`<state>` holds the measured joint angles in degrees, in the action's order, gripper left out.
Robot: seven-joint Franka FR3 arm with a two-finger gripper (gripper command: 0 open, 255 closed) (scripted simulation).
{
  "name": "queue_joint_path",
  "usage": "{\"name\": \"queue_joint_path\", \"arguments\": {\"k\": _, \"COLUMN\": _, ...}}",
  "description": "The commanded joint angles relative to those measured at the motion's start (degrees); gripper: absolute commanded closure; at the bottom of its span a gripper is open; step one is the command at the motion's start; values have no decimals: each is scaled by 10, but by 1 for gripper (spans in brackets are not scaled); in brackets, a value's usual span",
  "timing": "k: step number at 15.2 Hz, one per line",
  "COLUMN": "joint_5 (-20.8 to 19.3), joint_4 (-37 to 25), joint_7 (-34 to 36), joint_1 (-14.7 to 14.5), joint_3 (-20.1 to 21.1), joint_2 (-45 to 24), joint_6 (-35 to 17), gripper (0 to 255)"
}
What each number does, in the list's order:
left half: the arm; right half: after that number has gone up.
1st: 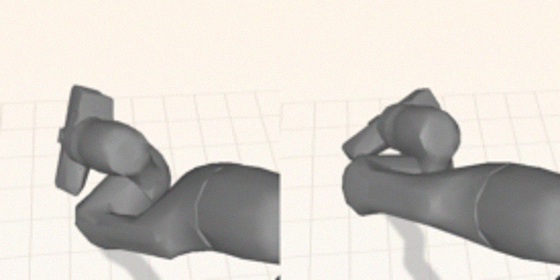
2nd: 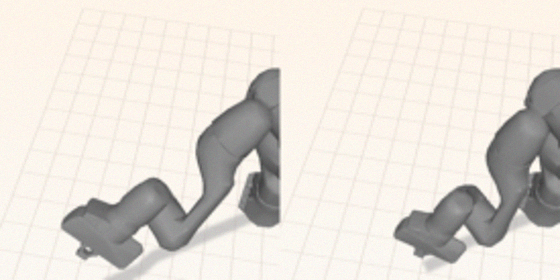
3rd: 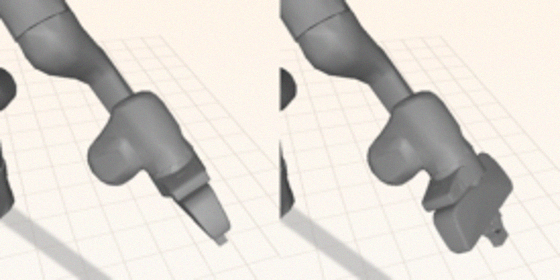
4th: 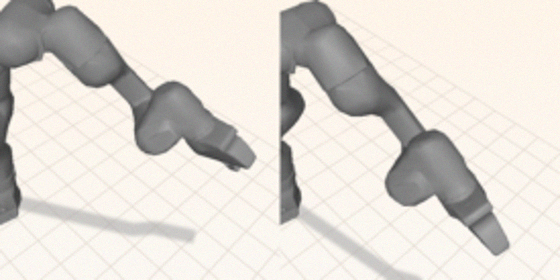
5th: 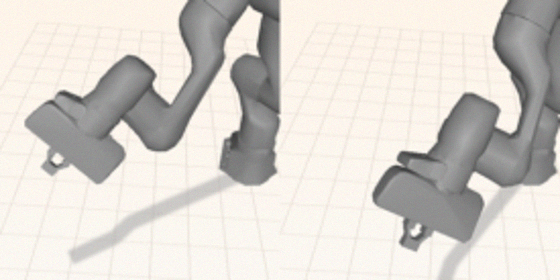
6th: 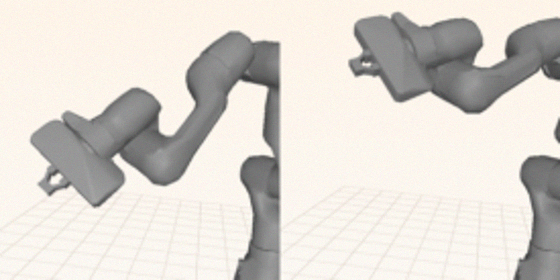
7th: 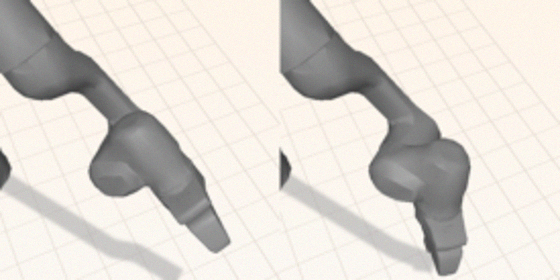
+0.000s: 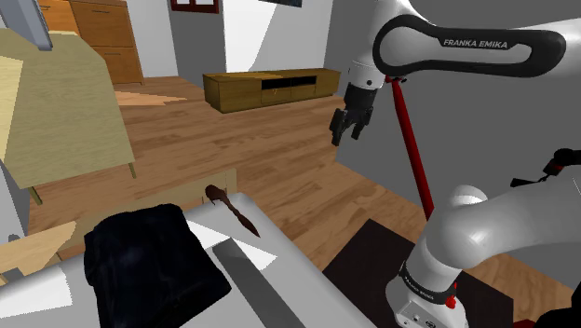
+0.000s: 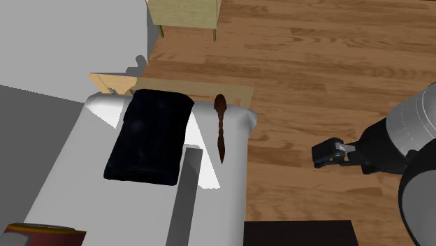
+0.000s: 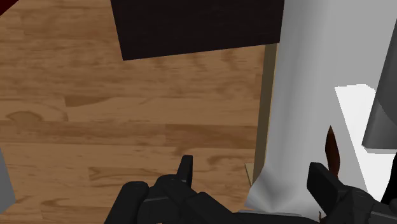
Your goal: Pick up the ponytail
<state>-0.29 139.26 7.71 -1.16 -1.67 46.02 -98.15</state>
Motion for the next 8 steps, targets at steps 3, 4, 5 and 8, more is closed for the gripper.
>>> {"name": "queue_joint_path", "arguments": {"k": 3, "joint_5": 7, "joint_4": 22, "joint_7": 7, "joint_1": -7, "joint_3": 9, "joint_2": -15, "joint_6": -46, "gripper": 0}}
{"name": "queue_joint_path", "arguments": {"k": 4, "joint_5": 11, "joint_4": 31, "joint_7": 10, "joint_1": -11, "joint_3": 14, "joint_2": -23, "joint_6": -70, "gripper": 0}}
{"name": "queue_joint_path", "arguments": {"k": 5, "joint_5": 14, "joint_4": 40, "joint_7": 13, "joint_1": -14, "joint_3": 19, "joint_2": -33, "joint_6": -93, "gripper": 0}}
{"name": "queue_joint_path", "arguments": {"k": 8, "joint_5": 24, "joint_4": 61, "joint_7": 23, "joint_1": -25, "joint_3": 34, "joint_2": -68, "joint_6": -165, "gripper": 0}}
